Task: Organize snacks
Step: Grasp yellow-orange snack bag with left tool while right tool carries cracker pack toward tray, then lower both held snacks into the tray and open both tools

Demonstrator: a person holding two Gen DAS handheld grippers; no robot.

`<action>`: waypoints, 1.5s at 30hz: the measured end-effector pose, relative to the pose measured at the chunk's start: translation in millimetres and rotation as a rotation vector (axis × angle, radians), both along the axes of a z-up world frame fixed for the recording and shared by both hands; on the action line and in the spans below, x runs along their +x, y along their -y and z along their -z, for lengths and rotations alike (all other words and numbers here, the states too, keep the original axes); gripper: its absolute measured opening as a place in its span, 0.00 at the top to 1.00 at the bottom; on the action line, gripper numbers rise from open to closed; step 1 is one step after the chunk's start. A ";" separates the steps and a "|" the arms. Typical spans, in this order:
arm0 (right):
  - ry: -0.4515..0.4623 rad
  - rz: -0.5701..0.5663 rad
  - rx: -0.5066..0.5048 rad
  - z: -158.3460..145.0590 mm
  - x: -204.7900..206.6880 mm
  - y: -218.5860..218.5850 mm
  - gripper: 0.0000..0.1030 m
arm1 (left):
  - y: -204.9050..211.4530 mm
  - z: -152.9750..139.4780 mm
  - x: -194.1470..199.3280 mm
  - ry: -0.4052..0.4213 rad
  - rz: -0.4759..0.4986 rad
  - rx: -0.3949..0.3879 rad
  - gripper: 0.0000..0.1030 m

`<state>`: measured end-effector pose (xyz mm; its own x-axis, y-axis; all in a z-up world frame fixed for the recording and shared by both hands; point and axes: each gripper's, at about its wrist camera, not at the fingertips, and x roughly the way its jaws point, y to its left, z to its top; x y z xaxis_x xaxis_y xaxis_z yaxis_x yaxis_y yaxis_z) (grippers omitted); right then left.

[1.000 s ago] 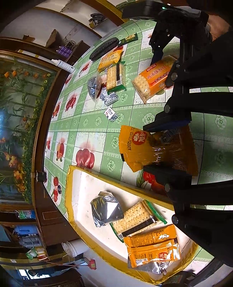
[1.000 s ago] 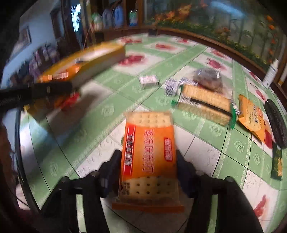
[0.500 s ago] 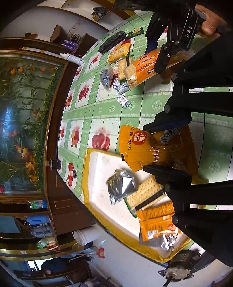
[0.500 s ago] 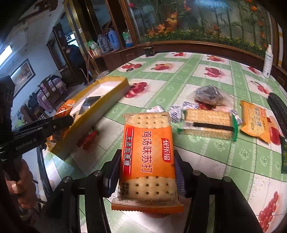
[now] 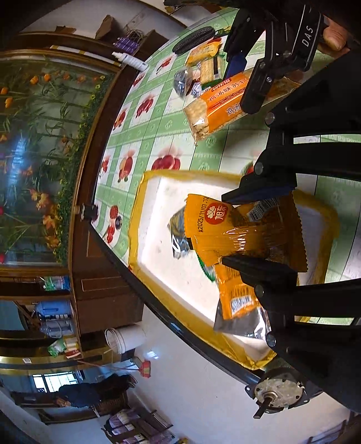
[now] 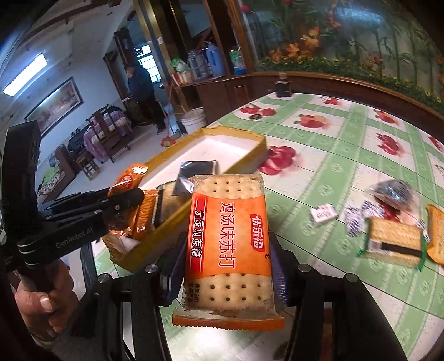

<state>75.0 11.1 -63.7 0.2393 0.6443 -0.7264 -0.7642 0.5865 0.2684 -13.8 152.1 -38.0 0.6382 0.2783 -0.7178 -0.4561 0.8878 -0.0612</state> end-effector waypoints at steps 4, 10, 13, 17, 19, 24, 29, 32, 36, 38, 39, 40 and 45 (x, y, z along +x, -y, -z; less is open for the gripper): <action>0.005 -0.032 0.004 -0.9 -1.7 -19.5 0.48 | -13.3 3.3 -2.5 -0.002 -0.024 -0.010 0.66; 0.001 -0.061 0.006 1.8 1.4 -39.7 0.48 | -27.6 7.6 -4.2 -0.007 -0.049 -0.021 0.66; -0.005 -0.067 0.006 4.4 4.0 -45.1 0.48 | -33.3 9.2 -4.8 -0.008 -0.056 -0.027 0.66; -0.014 -0.070 0.006 8.0 8.7 -50.4 0.48 | -38.3 11.0 -4.0 -0.012 -0.063 -0.032 0.66; -0.019 -0.071 0.006 9.1 10.3 -52.4 0.48 | -40.2 12.4 -3.2 -0.015 -0.064 -0.035 0.66; -0.023 -0.071 0.007 11.0 13.7 -56.1 0.48 | -43.7 14.5 -1.8 -0.022 -0.067 -0.039 0.66; -0.026 -0.072 0.009 12.6 16.3 -59.7 0.48 | -46.0 15.2 -0.1 -0.026 -0.069 -0.038 0.66; -0.032 -0.072 0.013 13.3 21.5 -64.9 0.48 | -47.6 15.5 1.1 -0.028 -0.069 -0.039 0.66; -0.034 -0.072 0.021 11.3 32.6 -77.7 0.48 | -51.6 14.8 5.5 -0.028 -0.068 -0.038 0.66; -0.038 -0.073 0.026 10.6 39.7 -87.2 0.48 | -53.6 13.9 8.2 -0.030 -0.070 -0.031 0.66; -0.038 -0.073 0.027 10.4 43.3 -92.6 0.47 | -54.9 13.9 9.8 -0.032 -0.071 -0.030 0.66; -0.037 -0.072 0.027 10.5 46.7 -98.3 0.47 | -56.5 13.7 11.9 -0.035 -0.073 -0.027 0.66; -0.032 -0.079 0.023 12.8 60.3 -128.7 0.47 | -64.8 19.9 24.1 -0.059 -0.087 -0.011 0.66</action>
<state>135.4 139.8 -76.5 0.1642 0.6769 -0.7175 -0.7988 0.5180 0.3060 10.3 216.9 -57.9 0.5682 0.3228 -0.7569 -0.5342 0.8444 -0.0410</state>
